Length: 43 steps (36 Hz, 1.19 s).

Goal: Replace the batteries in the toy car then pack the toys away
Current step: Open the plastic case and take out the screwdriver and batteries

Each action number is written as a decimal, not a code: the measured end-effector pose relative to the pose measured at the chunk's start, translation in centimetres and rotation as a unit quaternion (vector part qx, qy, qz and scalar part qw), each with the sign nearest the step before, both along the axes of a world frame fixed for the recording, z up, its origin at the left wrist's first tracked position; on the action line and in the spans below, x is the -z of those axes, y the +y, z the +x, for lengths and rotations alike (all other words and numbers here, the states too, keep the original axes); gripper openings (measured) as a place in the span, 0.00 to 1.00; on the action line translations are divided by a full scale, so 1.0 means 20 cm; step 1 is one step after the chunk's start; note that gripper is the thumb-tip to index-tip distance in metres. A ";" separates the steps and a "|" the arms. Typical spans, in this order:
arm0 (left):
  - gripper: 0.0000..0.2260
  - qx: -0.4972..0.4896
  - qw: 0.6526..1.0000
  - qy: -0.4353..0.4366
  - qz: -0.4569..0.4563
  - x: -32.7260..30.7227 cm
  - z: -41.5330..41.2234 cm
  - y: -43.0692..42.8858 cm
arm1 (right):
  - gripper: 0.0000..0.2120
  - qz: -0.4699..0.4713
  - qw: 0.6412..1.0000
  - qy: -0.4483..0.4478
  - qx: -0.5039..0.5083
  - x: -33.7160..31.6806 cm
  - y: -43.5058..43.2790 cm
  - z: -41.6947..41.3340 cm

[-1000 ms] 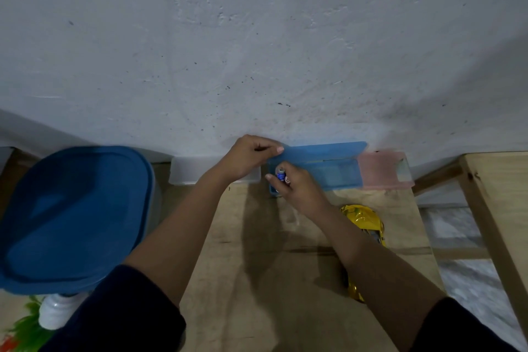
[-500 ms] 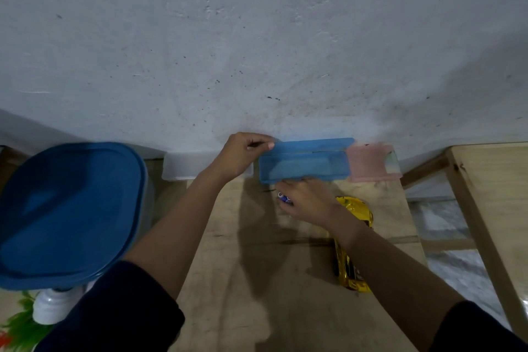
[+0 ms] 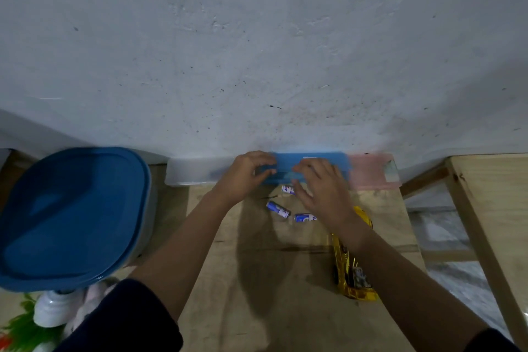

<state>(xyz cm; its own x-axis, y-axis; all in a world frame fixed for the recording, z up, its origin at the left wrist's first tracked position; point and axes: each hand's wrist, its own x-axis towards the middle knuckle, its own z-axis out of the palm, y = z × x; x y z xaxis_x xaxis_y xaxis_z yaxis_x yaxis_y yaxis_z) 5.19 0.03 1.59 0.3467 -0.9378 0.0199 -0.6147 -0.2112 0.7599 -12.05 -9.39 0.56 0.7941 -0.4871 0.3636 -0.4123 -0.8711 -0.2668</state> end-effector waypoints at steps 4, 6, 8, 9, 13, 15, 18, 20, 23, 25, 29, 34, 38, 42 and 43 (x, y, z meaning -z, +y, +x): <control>0.10 0.023 0.996 -0.085 0.023 0.06 -0.03 0.02 | 0.15 0.099 0.992 0.081 0.023 0.00 -0.08 -0.01; 0.10 0.026 0.993 -0.107 0.030 0.08 -0.05 0.03 | 0.15 0.115 0.987 0.108 0.015 0.01 -0.10 -0.02; 0.10 0.031 0.991 -0.125 0.035 0.09 -0.06 0.03 | 0.14 0.114 0.988 0.101 0.019 0.01 -0.10 -0.03; 0.11 0.031 0.989 -0.136 0.039 0.09 -0.07 0.03 | 0.13 0.113 0.989 0.096 0.026 0.02 -0.09 -0.03; 0.11 0.022 0.986 -0.159 0.049 0.07 -0.10 0.02 | 0.13 0.117 0.987 0.090 0.057 0.04 -0.06 -0.01; 0.12 0.013 0.985 -0.161 0.056 0.07 -0.12 0.03 | 0.13 0.121 0.986 0.096 0.063 0.04 -0.05 -0.01; 0.12 -0.008 0.986 -0.160 0.049 0.07 -0.14 0.03 | 0.14 0.124 0.984 0.111 0.063 0.03 -0.06 -0.01; 0.13 -0.011 0.985 -0.162 0.056 0.07 -0.15 0.04 | 0.14 0.129 0.981 0.129 0.062 0.02 -0.05 0.00; 0.15 -0.012 0.991 -0.115 0.074 0.08 -0.14 0.05 | 0.14 0.128 0.978 0.153 0.062 0.00 -0.05 0.00; 0.16 -0.040 0.997 -0.037 0.059 0.07 -0.12 0.09 | 0.13 0.118 0.979 0.157 0.062 -0.02 -0.04 0.02; 0.19 -0.201 0.977 0.061 -0.038 0.03 -0.09 0.25 | 0.23 0.112 0.985 0.124 0.053 -0.05 0.00 0.10; 0.29 -0.348 0.933 0.040 -0.081 0.07 -0.03 0.49 | 0.19 0.113 0.989 0.088 -0.032 -0.06 0.14 0.30; 0.39 -0.385 0.917 0.102 0.012 0.10 0.01 0.58 | 0.14 0.121 0.980 0.112 -0.112 -0.06 0.25 0.47; 0.42 -0.378 0.914 0.146 0.015 0.12 0.07 0.59 | 0.21 0.098 0.971 0.151 -0.155 -0.03 0.32 0.59; 0.43 -0.379 0.910 0.168 0.010 0.12 0.08 0.59 | 0.22 0.082 0.969 0.169 -0.159 -0.02 0.33 0.62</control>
<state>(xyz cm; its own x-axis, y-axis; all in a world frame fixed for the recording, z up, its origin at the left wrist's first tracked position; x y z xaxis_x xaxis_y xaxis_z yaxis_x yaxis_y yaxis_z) 6.74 11.79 -0.88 0.8775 -0.4254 -0.2213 -0.0205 -0.4944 0.8690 0.32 -2.76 0.99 0.9736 -0.2284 -0.0044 -0.2186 -0.9256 -0.3089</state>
